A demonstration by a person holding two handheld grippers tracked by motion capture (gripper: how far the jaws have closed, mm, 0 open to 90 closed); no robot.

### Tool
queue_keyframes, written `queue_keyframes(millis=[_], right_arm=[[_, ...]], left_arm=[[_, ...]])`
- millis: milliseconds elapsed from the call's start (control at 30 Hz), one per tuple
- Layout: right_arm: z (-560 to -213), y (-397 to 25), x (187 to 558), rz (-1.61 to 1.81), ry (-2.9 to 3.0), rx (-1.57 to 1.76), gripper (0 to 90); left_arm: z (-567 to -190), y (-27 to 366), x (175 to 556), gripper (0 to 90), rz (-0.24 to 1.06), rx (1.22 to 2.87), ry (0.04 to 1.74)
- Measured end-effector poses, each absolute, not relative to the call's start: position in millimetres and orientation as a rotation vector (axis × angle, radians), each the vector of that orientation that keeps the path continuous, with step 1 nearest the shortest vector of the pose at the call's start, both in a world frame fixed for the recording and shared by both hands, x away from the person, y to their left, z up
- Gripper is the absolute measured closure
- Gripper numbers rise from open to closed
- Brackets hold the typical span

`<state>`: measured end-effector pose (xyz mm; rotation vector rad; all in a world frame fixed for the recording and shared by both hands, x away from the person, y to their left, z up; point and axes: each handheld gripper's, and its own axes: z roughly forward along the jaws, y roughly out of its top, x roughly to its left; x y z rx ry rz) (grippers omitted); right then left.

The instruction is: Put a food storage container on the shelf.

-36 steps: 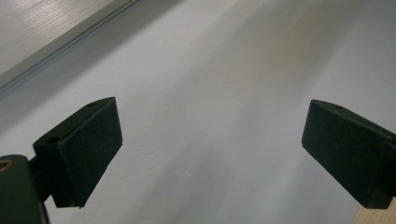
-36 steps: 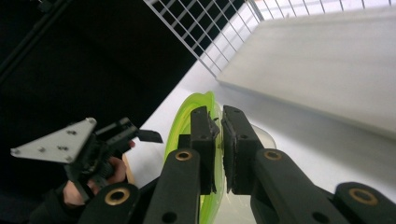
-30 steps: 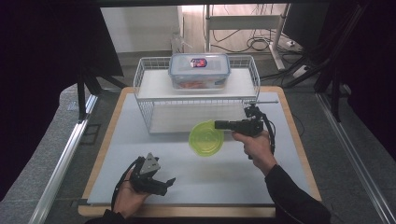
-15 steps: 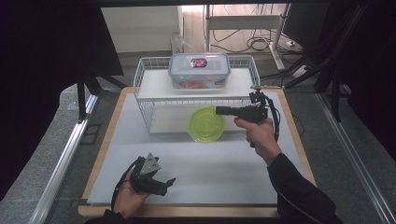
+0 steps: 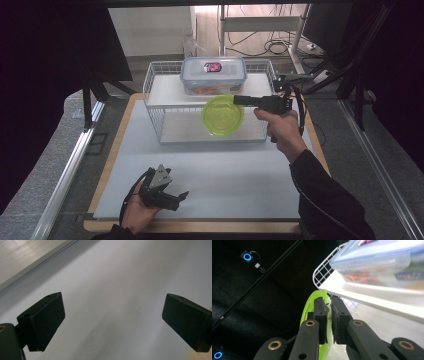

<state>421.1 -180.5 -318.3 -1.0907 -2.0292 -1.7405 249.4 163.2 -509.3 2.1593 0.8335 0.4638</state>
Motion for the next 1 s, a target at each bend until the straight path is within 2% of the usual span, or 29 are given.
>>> queue_keyframes(millis=[400,1000], right_arm=[[-281,-177,435,-1.79,-2.008,-1.098,84.2],[-244,-159,474,-1.874,-1.977,-1.206,84.1]], left_arm=[[-509,162,248,4.7,0.464,2.162,0.826],[-508,163,248,4.4,0.457,2.15,0.818]])
